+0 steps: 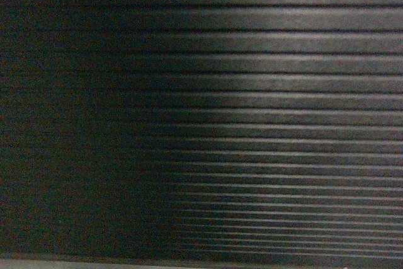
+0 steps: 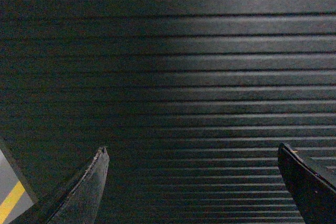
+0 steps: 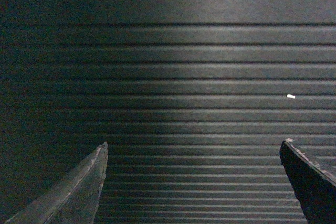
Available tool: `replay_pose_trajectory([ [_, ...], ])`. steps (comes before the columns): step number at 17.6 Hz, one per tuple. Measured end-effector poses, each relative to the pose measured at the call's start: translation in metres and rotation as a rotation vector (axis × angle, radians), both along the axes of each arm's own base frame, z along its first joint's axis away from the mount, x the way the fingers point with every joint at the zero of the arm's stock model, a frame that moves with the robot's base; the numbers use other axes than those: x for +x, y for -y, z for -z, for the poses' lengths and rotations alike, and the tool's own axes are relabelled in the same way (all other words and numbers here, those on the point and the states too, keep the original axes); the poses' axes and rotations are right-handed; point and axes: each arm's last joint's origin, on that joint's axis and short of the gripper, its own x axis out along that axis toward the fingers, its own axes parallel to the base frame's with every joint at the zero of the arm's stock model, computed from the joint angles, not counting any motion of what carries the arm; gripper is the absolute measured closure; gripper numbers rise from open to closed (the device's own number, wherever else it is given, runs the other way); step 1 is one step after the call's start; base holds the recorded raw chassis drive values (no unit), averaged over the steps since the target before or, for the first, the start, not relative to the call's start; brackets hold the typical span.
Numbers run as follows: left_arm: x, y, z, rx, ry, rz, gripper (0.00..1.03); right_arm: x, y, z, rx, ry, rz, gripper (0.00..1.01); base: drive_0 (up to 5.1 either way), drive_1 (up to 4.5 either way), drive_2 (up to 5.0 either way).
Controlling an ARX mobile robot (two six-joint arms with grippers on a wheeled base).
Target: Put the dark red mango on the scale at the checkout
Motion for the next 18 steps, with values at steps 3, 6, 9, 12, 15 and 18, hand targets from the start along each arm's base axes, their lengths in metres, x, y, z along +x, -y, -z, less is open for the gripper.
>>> replay_pose_trajectory([
  [3,0.0,0.0,0.0,0.0,0.0,0.0,0.05,0.0,0.0,0.0,-0.001,0.0,-0.001,0.03,0.0,0.0,0.0],
  [6,0.0,0.0,0.0004,0.0,-0.004,-0.001,0.05,0.0,0.0,0.0003,0.0,-0.003,-0.001,0.03,0.0,0.0,0.0],
  [9,0.0,0.0,0.0002,0.0,-0.002,-0.001,0.05,0.0,0.0,0.0003,0.0,-0.003,0.0,0.03,0.0,0.0,0.0],
  [12,0.0,0.0,0.0003,0.0,-0.003,0.0,0.05,0.0,0.0,0.0002,0.0,-0.002,0.0,0.03,0.0,0.0,0.0],
  [15,0.0,0.0,0.0003,0.0,-0.003,-0.001,0.05,0.0,0.0,0.0001,0.0,-0.002,0.0,0.03,0.0,0.0,0.0],
  [18,0.0,0.0,0.0003,0.0,-0.003,0.0,0.05,0.0,0.0,0.0001,0.0,-0.002,0.0,0.03,0.0,0.0,0.0],
])
